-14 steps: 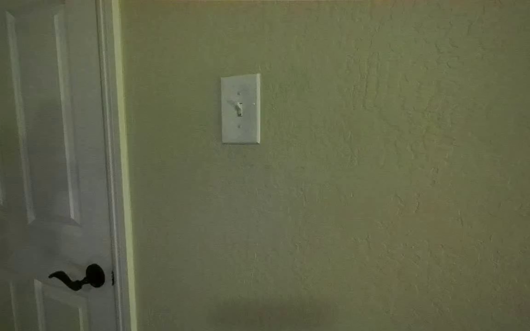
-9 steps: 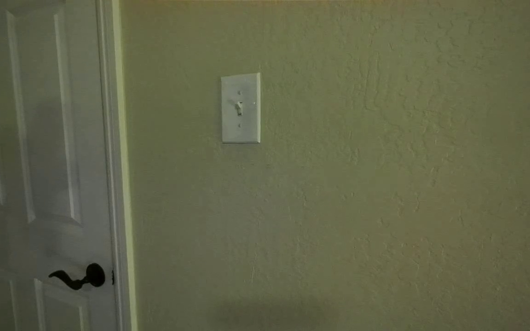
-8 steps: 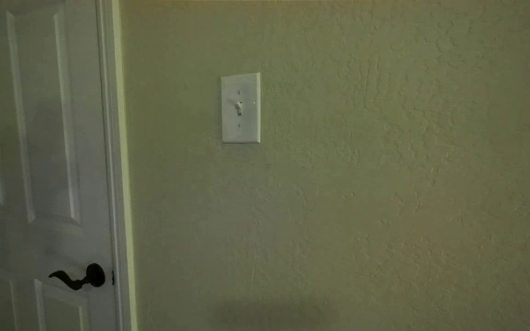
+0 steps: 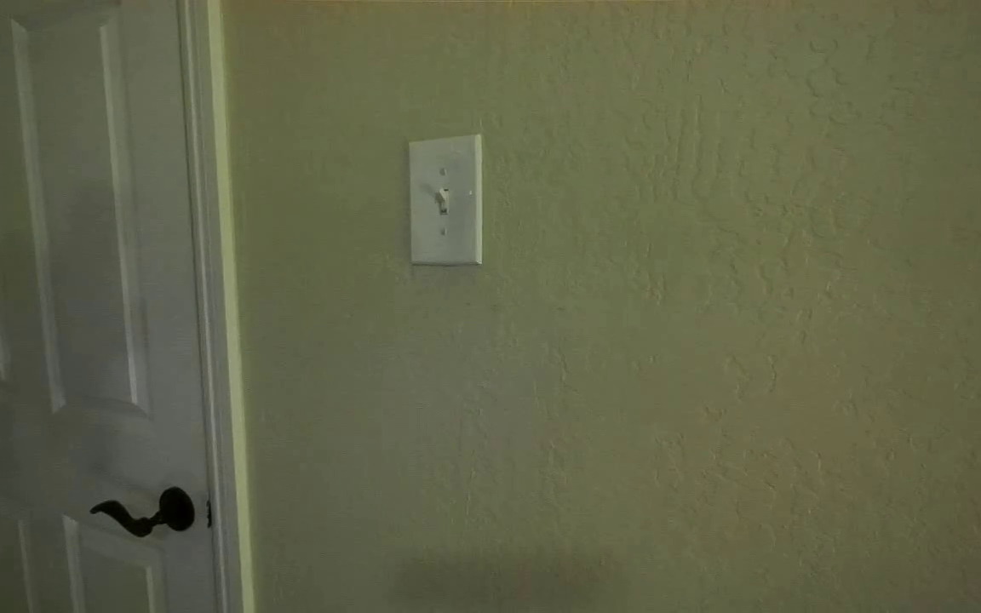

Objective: Switch off the light

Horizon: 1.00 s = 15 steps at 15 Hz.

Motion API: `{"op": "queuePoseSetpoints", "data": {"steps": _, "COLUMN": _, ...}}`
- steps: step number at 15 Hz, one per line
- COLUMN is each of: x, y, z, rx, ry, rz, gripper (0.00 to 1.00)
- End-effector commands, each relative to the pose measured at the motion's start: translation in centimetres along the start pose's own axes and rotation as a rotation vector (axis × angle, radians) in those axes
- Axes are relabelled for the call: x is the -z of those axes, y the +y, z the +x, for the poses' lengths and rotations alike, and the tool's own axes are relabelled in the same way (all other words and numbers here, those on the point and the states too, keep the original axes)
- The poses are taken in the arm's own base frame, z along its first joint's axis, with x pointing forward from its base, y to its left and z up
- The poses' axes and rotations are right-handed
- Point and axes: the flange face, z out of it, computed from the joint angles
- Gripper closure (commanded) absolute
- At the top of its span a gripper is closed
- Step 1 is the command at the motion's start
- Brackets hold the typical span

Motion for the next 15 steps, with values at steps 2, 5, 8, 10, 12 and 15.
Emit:
{"op": "queuePoseSetpoints", "data": {"steps": 2, "x": -1.7, "y": 2.7, "z": 4.5, "rx": -0.069, "ry": 0.015, "rz": -0.022, "gripper": 0.00}}
{"op": "queuePoseSetpoints", "data": {"steps": 5, "x": -2.6, "y": 4.4, "z": 7.8, "rx": -0.115, "ry": 0.055, "rz": -0.040, "gripper": 0.00}}
{"op": "queuePoseSetpoints", "data": {"steps": 8, "x": -2.3, "y": 6.5, "z": 11.2, "rx": -0.148, "ry": 0.115, "rz": -0.080, "gripper": 0.00}}
{"op": "queuePoseSetpoints", "data": {"steps": 10, "x": -1.5, "y": 7.9, "z": 13.2, "rx": -0.156, "ry": 0.159, "rz": -0.124, "gripper": 0.00}}
{"op": "queuePoseSetpoints", "data": {"steps": 12, "x": -0.5, "y": 8.9, "z": 14.7, "rx": -0.162, "ry": 0.188, "rz": -0.158, "gripper": 0.00}}
{"op": "queuePoseSetpoints", "data": {"steps": 15, "x": -0.7, "y": 9.0, "z": 14.5, "rx": -0.148, "ry": 0.173, "rz": -0.142, "gripper": 0.00}}
